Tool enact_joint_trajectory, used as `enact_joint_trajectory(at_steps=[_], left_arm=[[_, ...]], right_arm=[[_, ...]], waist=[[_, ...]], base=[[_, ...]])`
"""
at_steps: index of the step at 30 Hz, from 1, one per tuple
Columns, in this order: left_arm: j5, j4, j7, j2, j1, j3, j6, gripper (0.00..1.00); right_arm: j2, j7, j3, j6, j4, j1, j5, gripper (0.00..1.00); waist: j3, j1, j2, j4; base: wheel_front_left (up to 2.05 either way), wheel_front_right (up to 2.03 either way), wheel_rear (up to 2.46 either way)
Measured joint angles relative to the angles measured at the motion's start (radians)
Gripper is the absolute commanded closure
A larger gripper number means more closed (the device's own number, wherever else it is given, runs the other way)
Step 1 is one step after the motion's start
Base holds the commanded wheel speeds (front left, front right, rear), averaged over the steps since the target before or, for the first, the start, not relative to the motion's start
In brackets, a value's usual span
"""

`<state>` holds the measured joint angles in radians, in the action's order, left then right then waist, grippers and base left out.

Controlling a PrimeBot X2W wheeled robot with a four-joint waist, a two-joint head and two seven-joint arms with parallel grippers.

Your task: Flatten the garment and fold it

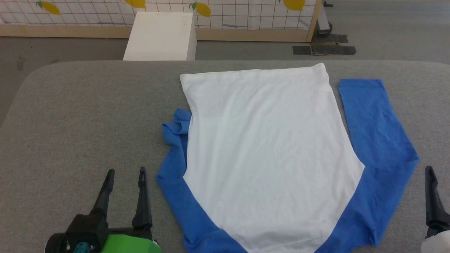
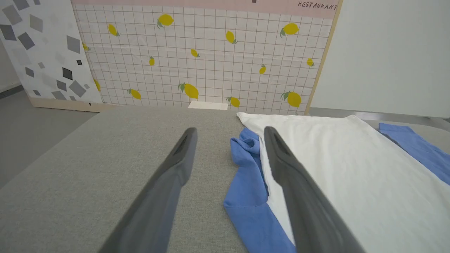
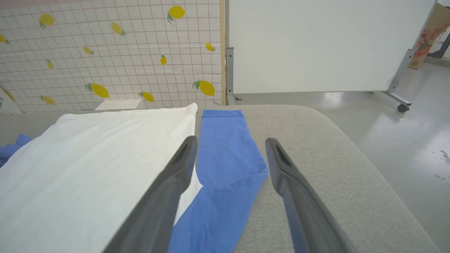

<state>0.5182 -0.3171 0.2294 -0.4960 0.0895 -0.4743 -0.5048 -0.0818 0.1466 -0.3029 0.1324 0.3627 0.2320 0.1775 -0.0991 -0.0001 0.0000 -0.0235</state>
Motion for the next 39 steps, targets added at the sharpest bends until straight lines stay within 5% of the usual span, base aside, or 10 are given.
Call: enact_joint_trajectory(at_steps=[5,10,15,20,25,32,39], left_arm=[[-0.064,0.037,0.023,0.080,0.009,0.033,-0.029,0.00],[-0.116,0.046,0.025,0.131,0.012,0.075,-0.003,0.00],[-0.134,0.048,-0.006,0.069,-0.082,0.078,0.091,0.00],[-0.104,0.081,-0.211,-0.026,-0.371,0.080,0.239,0.00],[-0.034,0.189,-0.384,-0.058,-0.630,0.074,0.370,0.00],[0.022,0.360,-0.584,-0.061,-0.836,0.025,0.466,0.00],[0.067,0.447,-0.750,-0.042,-0.897,-0.032,0.506,0.00]], right_arm=[[0.028,-0.087,-0.014,0.000,0.002,-0.007,-0.065,0.00],[0.029,-0.104,-0.003,0.000,-0.006,-0.007,-0.042,0.00],[0.030,-0.104,-0.012,0.000,0.002,-0.023,-0.033,0.00],[0.030,-0.102,-0.024,0.000,0.015,-0.054,-0.017,0.00],[0.030,-0.101,-0.022,0.000,0.016,-0.101,-0.001,0.00],[0.030,-0.098,-0.014,0.000,0.013,-0.140,0.004,0.00],[0.030,-0.098,-0.007,0.000,-0.002,-0.172,0.010,0.00]], waist=[[0.002,0.0000,0.0000,0.007],[-0.015,0.0000,0.0000,0.012],[-0.047,0.0000,0.0000,0.012],[-0.097,0.0001,0.0000,0.005],[-0.156,0.0000,0.0000,0.003],[-0.239,0.0001,0.0000,0.012],[-0.318,0.0001,0.0000,0.035]], base=[[0.00,0.00,0.00],[0.00,0.00,0.00],[0.00,0.00,0.00],[0.00,0.00,0.00],[0.00,0.00,0.00],[0.00,0.00,0.00],[0.00,0.00,0.00]])
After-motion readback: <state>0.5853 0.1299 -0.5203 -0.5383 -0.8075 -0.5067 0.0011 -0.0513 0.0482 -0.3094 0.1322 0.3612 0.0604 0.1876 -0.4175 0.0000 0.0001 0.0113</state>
